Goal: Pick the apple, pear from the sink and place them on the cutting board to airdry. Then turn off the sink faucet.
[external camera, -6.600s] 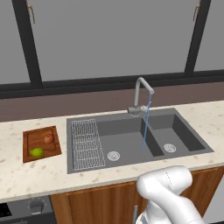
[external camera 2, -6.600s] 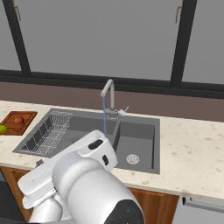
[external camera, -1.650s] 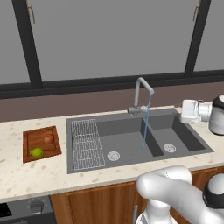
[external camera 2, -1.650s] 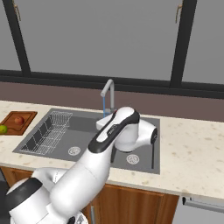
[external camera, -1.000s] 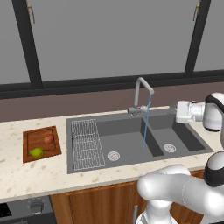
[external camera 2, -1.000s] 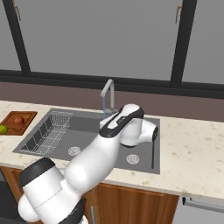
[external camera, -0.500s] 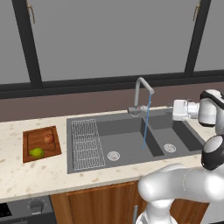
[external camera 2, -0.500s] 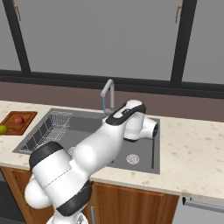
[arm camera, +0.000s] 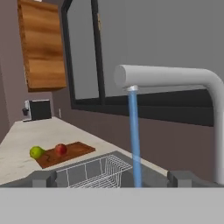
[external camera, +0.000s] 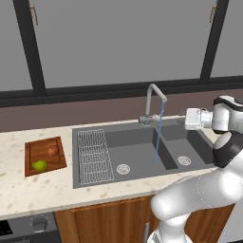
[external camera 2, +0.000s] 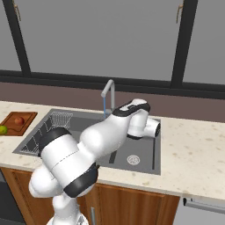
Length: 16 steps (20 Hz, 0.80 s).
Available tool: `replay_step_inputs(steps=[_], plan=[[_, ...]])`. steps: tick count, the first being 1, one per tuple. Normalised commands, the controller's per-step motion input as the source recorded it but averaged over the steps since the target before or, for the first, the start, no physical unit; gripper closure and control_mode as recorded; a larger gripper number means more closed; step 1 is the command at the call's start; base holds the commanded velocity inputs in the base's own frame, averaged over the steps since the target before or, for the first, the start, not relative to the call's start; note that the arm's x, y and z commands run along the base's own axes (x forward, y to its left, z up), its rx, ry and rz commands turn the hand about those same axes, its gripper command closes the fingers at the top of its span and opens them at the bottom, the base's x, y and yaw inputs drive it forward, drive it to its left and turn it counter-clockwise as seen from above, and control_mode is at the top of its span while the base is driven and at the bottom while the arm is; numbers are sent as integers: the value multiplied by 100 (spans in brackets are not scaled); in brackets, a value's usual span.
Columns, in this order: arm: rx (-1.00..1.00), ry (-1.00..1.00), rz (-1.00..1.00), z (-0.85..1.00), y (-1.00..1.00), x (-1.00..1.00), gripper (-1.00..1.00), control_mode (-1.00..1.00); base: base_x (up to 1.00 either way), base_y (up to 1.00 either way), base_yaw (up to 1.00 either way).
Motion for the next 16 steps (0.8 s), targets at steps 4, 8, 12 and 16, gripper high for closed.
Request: replay_step_inputs(steps=[4, 8, 12, 16], plan=[[0, 0, 2, -5, -2, 35, -100, -100, 0, 0, 0], [0, 0, 2, -7, -3, 32, -100, -100, 0, 0, 0], [0, 0, 1, -14, -10, 24, -100, -100, 0, 0, 0], [0, 0, 1, -12, -9, 27, -100, -100, 0, 0, 0]])
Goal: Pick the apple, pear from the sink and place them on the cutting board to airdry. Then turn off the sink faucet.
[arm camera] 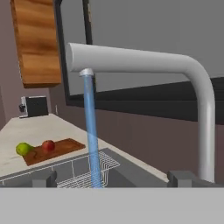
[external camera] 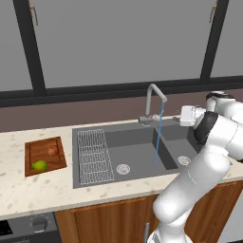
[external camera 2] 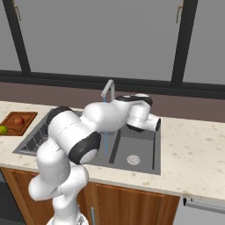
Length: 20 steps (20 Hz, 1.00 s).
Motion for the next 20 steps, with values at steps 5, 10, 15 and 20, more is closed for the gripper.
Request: replay_step_inputs(steps=[5, 10, 15, 20], plan=[[0, 0, 2, -11, -8, 29, -100, -100, 0, 0, 0], [0, 0, 1, -11, -11, 15, -100, -100, 0, 0, 0], [0, 0, 1, -13, -10, 13, -100, -100, 0, 0, 0], [0, 0, 1, -14, -5, 21, -100, -100, 0, 0, 0]])
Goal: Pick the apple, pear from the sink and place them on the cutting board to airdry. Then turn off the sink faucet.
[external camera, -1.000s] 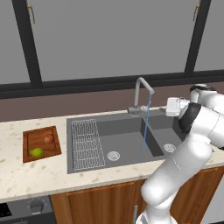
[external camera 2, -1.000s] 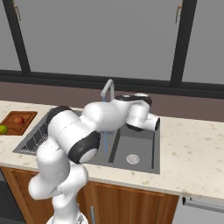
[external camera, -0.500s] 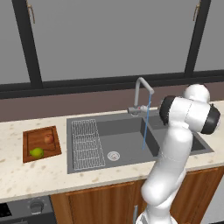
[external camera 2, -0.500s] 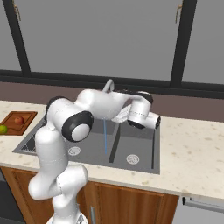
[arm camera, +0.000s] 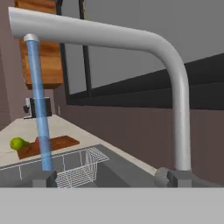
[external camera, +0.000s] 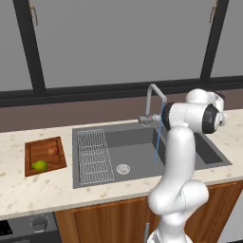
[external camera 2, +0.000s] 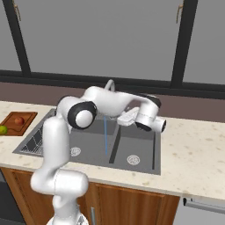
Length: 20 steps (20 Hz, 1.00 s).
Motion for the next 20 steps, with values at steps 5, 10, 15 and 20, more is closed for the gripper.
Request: replay_step_inputs(steps=[5, 10, 15, 20], plan=[[0, 0, 0, -14, 0, 28, -100, -100, 0, 0, 0], [0, 0, 0, -11, 0, 32, -100, -100, 0, 0, 0], [0, 0, 0, -14, 0, 32, -100, -100, 0, 0, 0], [0, 0, 0, -15, 0, 31, -100, -100, 0, 0, 0]])
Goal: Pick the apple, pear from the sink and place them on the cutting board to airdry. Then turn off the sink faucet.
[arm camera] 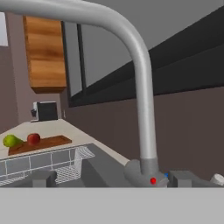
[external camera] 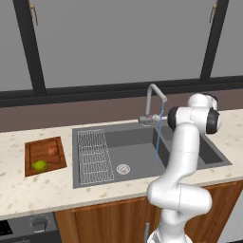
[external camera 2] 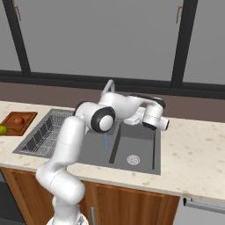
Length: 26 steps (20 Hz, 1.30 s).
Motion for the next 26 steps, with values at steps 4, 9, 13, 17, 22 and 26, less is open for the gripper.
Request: replay_step_inputs(steps=[4, 9, 13, 17, 22, 26], plan=[[0, 0, 0, -14, 0, 30, -100, -100, 0, 0, 0], [0, 2, 0, -12, 0, 32, -100, -100, 0, 0, 0], [0, 6, 1, -10, 0, 34, -100, -100, 0, 0, 0], [1, 8, 2, -8, 0, 39, -100, -100, 0, 0, 0], [1, 8, 3, -10, 0, 38, -100, -100, 0, 0, 0], [1, 7, 3, -19, 0, 23, -100, -100, 0, 0, 0]])
